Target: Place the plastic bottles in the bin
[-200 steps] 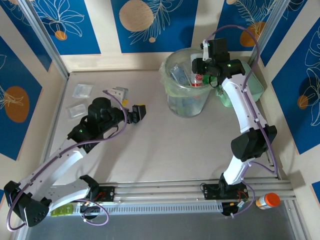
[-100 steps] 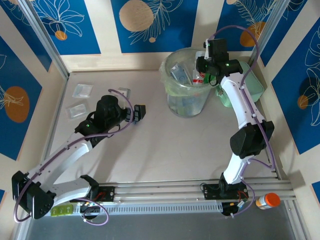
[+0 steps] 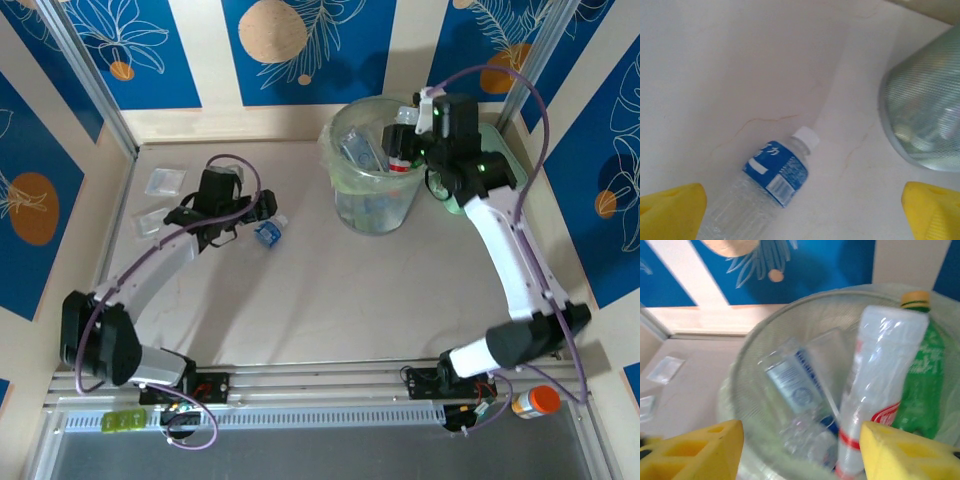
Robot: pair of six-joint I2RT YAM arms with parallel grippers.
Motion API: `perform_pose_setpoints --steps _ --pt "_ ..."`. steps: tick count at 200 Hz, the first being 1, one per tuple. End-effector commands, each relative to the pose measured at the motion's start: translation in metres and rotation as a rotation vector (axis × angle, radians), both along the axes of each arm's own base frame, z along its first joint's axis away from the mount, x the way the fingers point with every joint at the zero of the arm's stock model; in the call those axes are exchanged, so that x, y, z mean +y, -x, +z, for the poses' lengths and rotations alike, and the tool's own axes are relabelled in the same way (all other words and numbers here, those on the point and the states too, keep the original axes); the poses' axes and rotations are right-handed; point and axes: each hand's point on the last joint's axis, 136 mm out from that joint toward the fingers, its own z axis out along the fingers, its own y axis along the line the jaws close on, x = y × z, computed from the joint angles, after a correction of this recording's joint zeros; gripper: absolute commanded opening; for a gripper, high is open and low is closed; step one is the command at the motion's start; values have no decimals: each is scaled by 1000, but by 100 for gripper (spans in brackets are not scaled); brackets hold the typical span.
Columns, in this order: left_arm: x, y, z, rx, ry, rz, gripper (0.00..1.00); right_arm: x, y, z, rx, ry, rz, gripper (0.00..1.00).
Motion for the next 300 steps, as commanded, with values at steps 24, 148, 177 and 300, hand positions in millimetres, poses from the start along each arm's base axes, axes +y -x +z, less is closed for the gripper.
perform_pose_setpoints --steps 24,148,177,300 --pt "-1 -22 -40 155 -39 15 99 18 65 1 -50 -178 146 69" --pt "-12 8 -117 334 -470 -343 99 24 127 -44 2 -232 245 78" --pt "-9 21 -133 388 -456 -331 99 27 127 -46 9 -232 262 79" --pt "-23 28 -112 324 -360 -298 52 18 125 -28 -12 -310 198 77"
